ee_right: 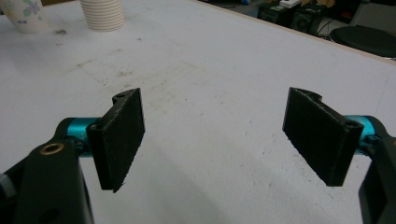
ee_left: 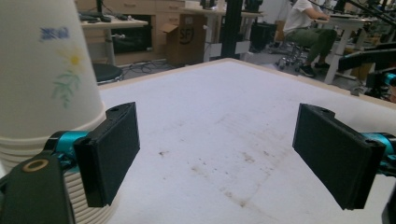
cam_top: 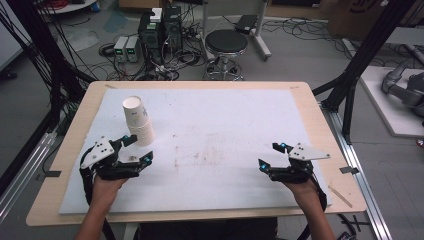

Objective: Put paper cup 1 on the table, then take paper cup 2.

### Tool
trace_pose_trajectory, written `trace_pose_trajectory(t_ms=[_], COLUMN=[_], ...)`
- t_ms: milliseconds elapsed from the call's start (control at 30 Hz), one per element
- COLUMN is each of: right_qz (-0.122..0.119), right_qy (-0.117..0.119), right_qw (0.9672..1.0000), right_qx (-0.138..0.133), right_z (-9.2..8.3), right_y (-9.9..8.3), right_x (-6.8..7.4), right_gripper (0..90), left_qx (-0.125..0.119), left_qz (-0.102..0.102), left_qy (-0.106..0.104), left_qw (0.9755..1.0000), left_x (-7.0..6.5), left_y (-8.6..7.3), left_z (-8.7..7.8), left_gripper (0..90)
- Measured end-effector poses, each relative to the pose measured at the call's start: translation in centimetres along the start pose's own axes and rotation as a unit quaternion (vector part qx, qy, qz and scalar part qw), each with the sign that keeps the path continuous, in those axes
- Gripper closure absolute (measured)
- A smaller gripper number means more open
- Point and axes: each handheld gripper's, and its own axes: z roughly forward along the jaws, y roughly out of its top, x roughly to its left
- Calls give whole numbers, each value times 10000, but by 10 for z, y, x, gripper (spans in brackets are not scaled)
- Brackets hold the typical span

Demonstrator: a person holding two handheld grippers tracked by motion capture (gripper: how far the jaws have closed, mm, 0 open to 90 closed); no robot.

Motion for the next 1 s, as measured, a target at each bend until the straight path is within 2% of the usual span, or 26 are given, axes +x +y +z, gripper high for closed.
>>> trace_pose_trajectory(t_ms=[100, 333, 500, 1000], right_qz=[62, 45, 6, 25], right_qy=[-56, -88, -43, -46], right_qw=[10000, 9999, 10000, 10000], right_qx=[-20, 17, -11, 4], right_z=[-2, -3, -3, -1], right_y=[0, -3, -2, -2], right_x=[0, -3, -1, -1], right_gripper=[213, 213, 213, 213], left_qx=[25, 42, 74, 65], left_qz=[-16, -31, 8, -33], left_qy=[44, 172, 168, 186], left_qw=[10000, 9998, 9998, 9998], left_x=[3, 3, -1, 4], left_y=[-3, -4, -4, -5], left_z=[1, 2, 0, -1], left_gripper=[152, 152, 154, 154])
